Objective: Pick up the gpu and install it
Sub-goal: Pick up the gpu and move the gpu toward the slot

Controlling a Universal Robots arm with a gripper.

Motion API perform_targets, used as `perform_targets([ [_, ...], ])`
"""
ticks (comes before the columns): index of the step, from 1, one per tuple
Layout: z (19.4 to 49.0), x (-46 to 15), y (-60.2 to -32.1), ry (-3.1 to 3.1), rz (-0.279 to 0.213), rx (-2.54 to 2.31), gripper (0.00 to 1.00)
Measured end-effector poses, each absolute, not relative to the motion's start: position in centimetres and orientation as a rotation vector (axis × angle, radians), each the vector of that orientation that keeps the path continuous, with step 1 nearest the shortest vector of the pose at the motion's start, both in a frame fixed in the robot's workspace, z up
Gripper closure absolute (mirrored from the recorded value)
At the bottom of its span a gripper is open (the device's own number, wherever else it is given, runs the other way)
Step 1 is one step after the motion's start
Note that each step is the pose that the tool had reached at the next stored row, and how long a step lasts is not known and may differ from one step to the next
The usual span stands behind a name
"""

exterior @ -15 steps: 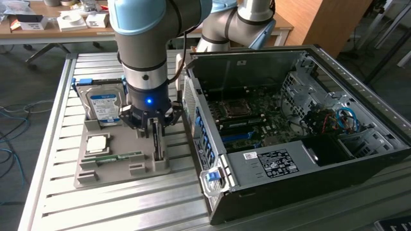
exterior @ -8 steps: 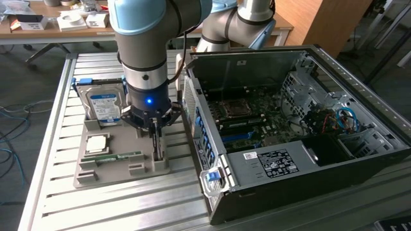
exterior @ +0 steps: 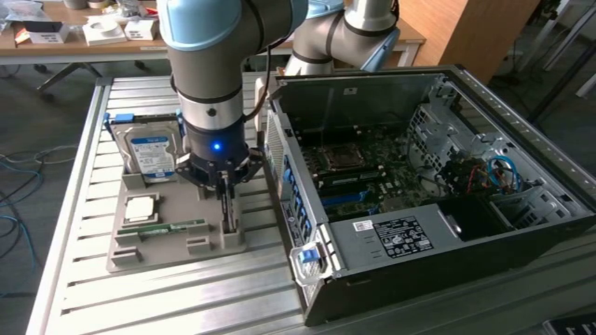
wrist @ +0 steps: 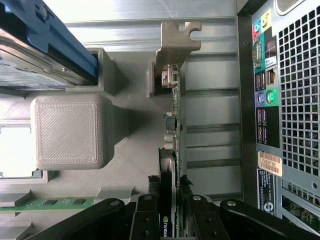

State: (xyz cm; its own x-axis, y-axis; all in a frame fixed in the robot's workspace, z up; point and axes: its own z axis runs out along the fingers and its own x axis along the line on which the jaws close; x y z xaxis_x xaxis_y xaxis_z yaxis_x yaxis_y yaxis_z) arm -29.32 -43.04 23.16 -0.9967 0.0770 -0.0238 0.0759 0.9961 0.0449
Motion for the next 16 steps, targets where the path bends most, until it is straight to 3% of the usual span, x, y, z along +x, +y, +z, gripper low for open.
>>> perform_targets([
  [8, 23.3, -29.3, -43.0, 3.113, 0.069, 0.119, 0.74],
  [16, 25.5, -29.3, -43.0, 3.113, 0.069, 0.119, 0.74],
])
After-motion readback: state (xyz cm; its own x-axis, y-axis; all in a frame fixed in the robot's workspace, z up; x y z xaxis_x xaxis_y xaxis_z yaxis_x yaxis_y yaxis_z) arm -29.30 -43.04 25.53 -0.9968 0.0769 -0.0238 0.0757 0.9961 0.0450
